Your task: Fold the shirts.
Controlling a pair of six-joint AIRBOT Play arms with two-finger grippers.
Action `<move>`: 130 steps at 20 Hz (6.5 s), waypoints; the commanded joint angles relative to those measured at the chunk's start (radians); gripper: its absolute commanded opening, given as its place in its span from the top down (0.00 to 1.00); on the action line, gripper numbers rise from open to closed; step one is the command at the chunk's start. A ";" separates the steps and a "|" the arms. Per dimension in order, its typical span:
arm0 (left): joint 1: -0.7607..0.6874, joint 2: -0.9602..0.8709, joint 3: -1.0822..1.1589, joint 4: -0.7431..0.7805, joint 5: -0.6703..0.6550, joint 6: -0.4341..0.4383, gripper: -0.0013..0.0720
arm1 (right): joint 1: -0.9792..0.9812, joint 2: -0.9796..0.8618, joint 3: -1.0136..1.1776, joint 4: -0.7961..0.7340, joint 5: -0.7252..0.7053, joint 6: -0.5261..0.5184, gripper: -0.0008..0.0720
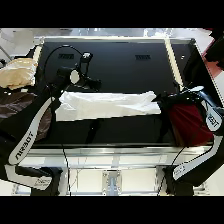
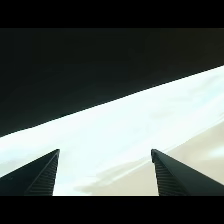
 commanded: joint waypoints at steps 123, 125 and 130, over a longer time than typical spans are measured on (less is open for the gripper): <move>0.443 0.267 0.001 -0.150 -0.101 0.127 0.97 | 0.428 -0.077 0.768 -0.436 0.238 0.473 0.97; 0.443 0.267 0.001 -0.150 -0.101 0.127 0.97 | 0.287 0.005 0.763 -0.472 0.325 0.500 0.97; 0.443 0.267 0.001 -0.154 -0.101 0.127 0.97 | -0.011 0.156 0.749 -0.521 0.569 0.541 0.97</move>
